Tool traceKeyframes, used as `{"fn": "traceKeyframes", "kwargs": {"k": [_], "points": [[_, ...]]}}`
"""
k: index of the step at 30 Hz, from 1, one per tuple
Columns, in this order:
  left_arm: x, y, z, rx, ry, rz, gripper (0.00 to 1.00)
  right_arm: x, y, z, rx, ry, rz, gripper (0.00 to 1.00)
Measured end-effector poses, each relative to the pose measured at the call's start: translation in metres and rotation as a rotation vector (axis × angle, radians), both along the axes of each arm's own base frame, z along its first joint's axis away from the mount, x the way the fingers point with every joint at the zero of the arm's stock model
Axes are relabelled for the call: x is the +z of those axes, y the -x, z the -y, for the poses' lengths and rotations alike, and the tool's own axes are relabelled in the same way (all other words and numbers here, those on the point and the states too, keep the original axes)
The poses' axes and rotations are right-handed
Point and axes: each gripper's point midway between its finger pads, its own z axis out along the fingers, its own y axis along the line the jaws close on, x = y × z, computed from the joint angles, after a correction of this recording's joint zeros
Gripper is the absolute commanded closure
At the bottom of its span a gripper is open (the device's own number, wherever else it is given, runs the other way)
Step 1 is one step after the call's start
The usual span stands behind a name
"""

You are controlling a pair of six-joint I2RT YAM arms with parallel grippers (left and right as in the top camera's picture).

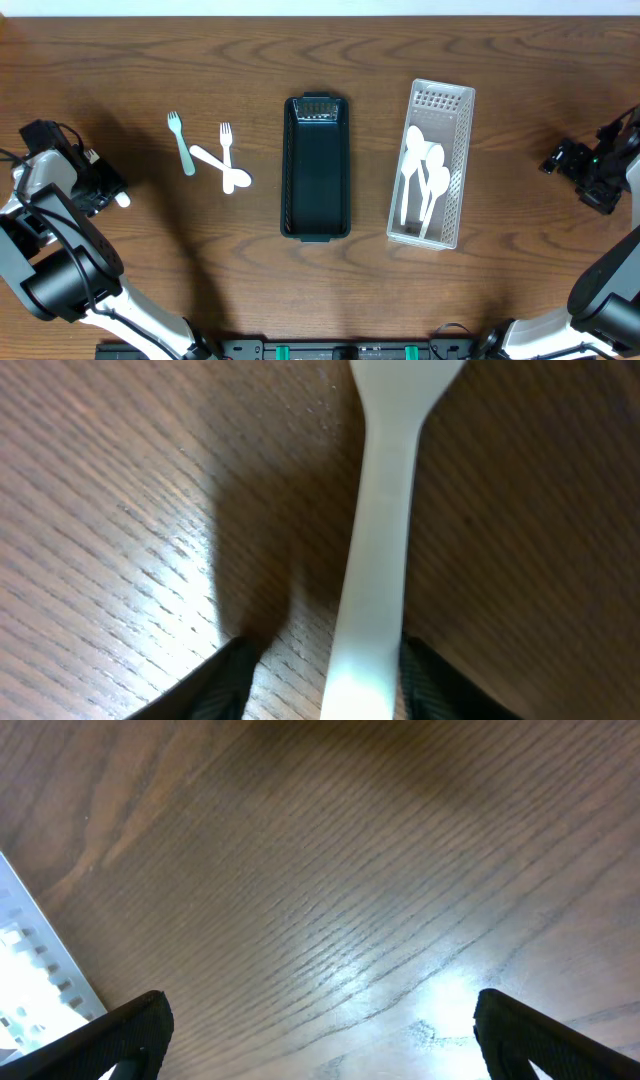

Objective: Pack container
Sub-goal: 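Grasp the white fork at the far left with the left gripper, then carry the white fork over the black tray and release it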

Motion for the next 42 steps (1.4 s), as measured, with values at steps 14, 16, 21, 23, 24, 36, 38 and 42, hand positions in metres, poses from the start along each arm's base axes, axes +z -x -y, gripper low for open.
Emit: {"fn": "traceKeyframes", "kwargs": {"k": [14,16,21,23,24,36,38,42], "points": [[0.0,0.0,-0.001,-0.065,-0.01,-0.011,0.94,-0.001,0.004,-0.006,-0.007,-0.033,-0.015,0.01],[0.0,0.002,0.003,-0.071,0.002,-0.022,0.94,-0.001,0.005,-0.007,-0.009,-0.035,-0.018,0.01],[0.013,0.0,0.027,-0.126,0.021,-0.022,0.94,-0.001,0.005,-0.007,-0.012,-0.035,-0.017,0.01],[0.036,-0.005,0.042,-0.166,0.008,0.007,0.94,-0.001,0.004,-0.007,-0.012,-0.035,-0.016,0.01],[0.053,-0.008,0.052,-0.193,-0.007,0.035,0.94,-0.001,0.004,-0.007,-0.012,-0.035,-0.016,0.01],[0.198,0.017,0.259,-0.752,-0.035,0.301,0.94,0.002,-0.004,-0.011,-0.003,-0.065,0.027,0.01],[0.201,0.026,0.293,-0.838,-0.007,0.314,0.94,0.002,-0.006,-0.01,-0.003,-0.063,0.035,0.01],[0.194,0.037,0.347,-0.988,0.036,0.307,0.94,0.003,-0.007,-0.01,-0.002,-0.062,0.041,0.01]]}}
